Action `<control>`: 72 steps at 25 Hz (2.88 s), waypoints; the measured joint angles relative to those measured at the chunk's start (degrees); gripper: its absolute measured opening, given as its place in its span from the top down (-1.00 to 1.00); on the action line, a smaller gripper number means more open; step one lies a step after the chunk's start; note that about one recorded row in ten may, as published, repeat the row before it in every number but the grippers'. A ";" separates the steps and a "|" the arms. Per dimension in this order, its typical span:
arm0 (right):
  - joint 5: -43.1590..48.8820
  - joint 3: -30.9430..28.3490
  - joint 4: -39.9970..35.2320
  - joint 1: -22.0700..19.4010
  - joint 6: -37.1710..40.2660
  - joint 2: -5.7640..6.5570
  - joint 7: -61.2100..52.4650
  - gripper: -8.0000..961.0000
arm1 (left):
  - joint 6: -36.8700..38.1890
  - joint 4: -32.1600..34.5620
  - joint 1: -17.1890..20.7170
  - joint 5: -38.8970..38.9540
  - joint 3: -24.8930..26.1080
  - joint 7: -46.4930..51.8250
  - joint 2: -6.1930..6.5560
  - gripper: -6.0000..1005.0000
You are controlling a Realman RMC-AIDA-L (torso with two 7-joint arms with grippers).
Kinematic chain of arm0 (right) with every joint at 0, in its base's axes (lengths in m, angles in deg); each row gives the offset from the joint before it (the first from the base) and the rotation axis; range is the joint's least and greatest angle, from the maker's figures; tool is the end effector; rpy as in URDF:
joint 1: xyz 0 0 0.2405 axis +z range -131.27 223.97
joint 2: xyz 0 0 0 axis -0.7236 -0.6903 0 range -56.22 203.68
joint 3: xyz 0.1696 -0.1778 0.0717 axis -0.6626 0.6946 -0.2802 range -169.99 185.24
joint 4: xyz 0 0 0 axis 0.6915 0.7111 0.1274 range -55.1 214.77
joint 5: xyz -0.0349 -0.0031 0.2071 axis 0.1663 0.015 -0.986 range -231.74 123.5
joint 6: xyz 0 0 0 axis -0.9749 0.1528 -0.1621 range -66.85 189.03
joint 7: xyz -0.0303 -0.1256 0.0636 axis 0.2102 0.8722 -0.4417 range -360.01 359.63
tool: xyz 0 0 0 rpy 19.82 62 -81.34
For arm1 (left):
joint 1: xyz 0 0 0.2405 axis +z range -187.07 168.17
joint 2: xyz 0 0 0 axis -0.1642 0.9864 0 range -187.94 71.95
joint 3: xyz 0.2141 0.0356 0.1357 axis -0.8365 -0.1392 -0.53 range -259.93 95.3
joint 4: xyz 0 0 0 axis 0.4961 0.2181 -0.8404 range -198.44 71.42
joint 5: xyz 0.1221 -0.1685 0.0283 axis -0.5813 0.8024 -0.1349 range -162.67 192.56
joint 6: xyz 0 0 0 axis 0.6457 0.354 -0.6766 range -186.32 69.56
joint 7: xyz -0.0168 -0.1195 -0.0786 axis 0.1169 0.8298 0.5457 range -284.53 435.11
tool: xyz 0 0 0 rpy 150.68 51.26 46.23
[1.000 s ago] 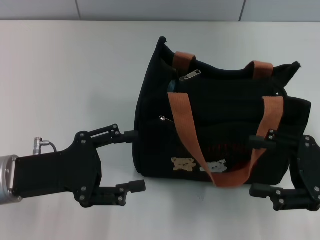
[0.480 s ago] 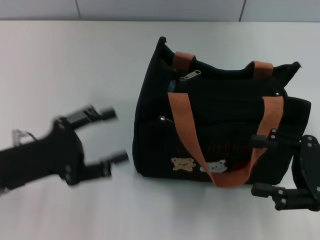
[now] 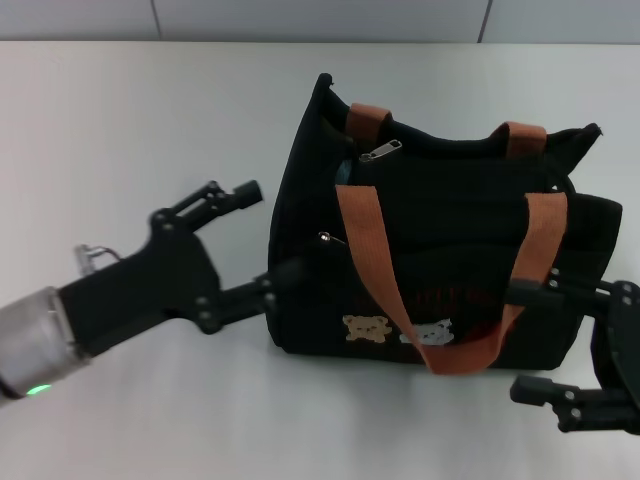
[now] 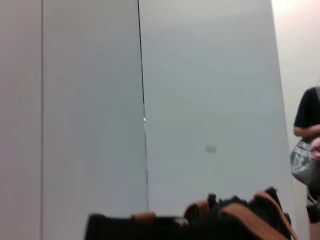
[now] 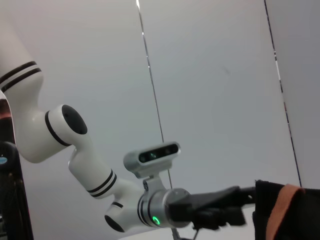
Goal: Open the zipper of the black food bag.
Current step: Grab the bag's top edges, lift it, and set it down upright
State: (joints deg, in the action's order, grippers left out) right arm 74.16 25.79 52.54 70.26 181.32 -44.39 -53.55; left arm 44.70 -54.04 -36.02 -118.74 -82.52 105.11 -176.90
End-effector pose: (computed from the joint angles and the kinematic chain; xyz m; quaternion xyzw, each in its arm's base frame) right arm 0.2811 0.2244 0.0142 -0.9125 0.0948 0.3960 0.0394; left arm -0.2758 0.2511 -0.0340 -0.8823 -0.0465 -0.4119 0.2228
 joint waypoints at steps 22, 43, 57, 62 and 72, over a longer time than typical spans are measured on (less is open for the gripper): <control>-1.46 -0.15 -0.14 -1.67 0.26 0.44 0.11 -0.75 | -9.09 -6.61 -2.15 0.25 -0.97 -4.30 -0.02 0.21; -12.72 -0.32 1.13 -2.99 0.67 0.05 0.18 -0.75 | 3.80 4.27 -7.04 3.32 1.45 -37.62 0.51 0.67; -24.34 9.60 14.21 3.94 -21.85 -1.22 0.70 -0.75 | 11.17 14.38 -12.68 13.50 -8.84 -37.50 0.28 0.70; -24.28 18.49 16.85 7.58 -29.71 -1.33 0.47 -0.74 | 11.01 14.32 -11.86 18.13 -15.13 -40.11 0.15 0.70; -24.82 19.72 16.22 3.08 -27.19 -1.28 2.69 -0.74 | 10.06 10.28 -9.39 19.68 -23.89 -51.37 -0.27 0.70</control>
State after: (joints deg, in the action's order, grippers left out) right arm 49.33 45.50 68.76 73.34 154.13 -45.68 -50.86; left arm 54.76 -43.76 -45.41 -99.06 -106.41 53.74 -177.17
